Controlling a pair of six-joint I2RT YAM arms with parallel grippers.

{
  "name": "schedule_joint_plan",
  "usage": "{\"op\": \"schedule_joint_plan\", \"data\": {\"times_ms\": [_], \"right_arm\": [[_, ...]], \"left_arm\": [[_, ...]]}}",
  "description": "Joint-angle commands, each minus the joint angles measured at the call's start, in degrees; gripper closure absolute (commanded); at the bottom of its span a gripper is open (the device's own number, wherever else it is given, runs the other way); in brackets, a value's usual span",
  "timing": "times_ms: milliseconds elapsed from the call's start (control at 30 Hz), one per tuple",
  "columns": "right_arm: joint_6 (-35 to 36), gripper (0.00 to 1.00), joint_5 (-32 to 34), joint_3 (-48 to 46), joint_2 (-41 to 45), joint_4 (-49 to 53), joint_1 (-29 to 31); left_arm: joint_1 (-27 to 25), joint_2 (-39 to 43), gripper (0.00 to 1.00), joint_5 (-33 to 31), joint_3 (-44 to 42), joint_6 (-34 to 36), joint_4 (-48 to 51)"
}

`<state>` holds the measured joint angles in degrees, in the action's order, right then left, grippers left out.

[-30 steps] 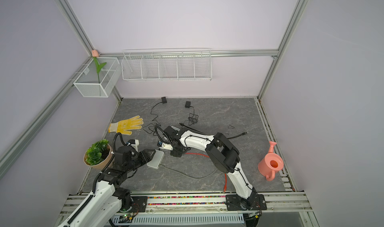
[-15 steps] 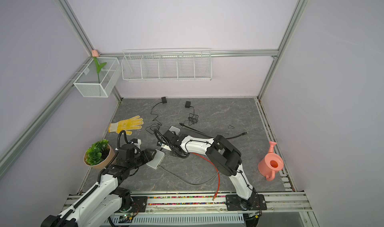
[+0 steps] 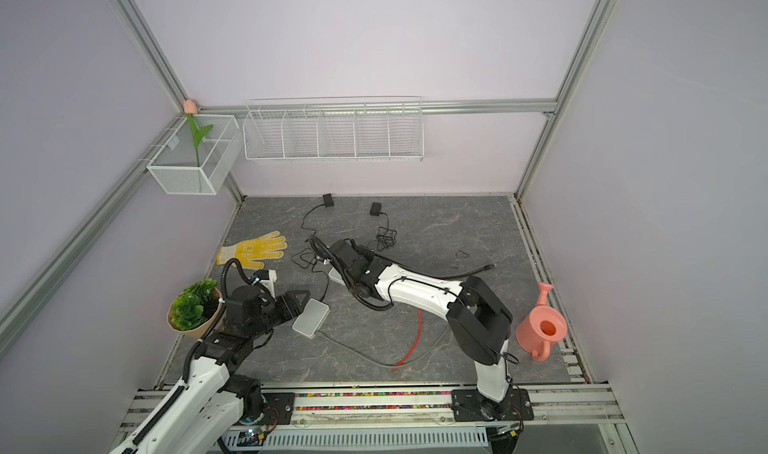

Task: Insert the plug into the switch port
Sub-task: 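Lift the red plug with the right gripper toward the left gripper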

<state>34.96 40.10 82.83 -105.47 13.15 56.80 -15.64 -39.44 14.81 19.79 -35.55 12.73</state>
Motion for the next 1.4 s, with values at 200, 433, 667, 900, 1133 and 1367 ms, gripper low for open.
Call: {"op": "schedule_joint_plan", "data": {"times_ms": [200, 433, 667, 900, 1133, 1367], "right_arm": [[0.12, 0.93, 3.28, -5.99, 16.48, -7.72, 0.35], [1.39, 0.93, -0.51, -13.82, 24.2, -8.04, 2.5], [-5.44, 0.93, -11.29, -20.61, 30.6, -4.54, 3.93], [-9.45, 0.93, -15.34, -22.71, 29.81, -3.91, 6.14], [-9.74, 0.93, -14.79, -22.23, 25.78, -4.59, 7.95], [-9.74, 0.93, -15.46, -21.14, 23.83, -4.5, 8.75]], "left_arm": [[0.35, 3.46, 0.4, 3.51, 0.27, 0.08, -3.81], [-0.04, 5.57, 0.4, 9.93, -0.69, -2.05, -13.21], [-4.21, 3.59, 0.4, 12.86, 0.53, -3.82, -23.59], [-8.23, -5.05, 0.41, 17.63, 2.91, -8.85, -33.81], [-12.12, -7.48, 0.41, 17.81, 6.04, -9.42, -33.41], [-12.57, -7.6, 0.43, 16.49, 5.87, -8.78, -31.64]]}}
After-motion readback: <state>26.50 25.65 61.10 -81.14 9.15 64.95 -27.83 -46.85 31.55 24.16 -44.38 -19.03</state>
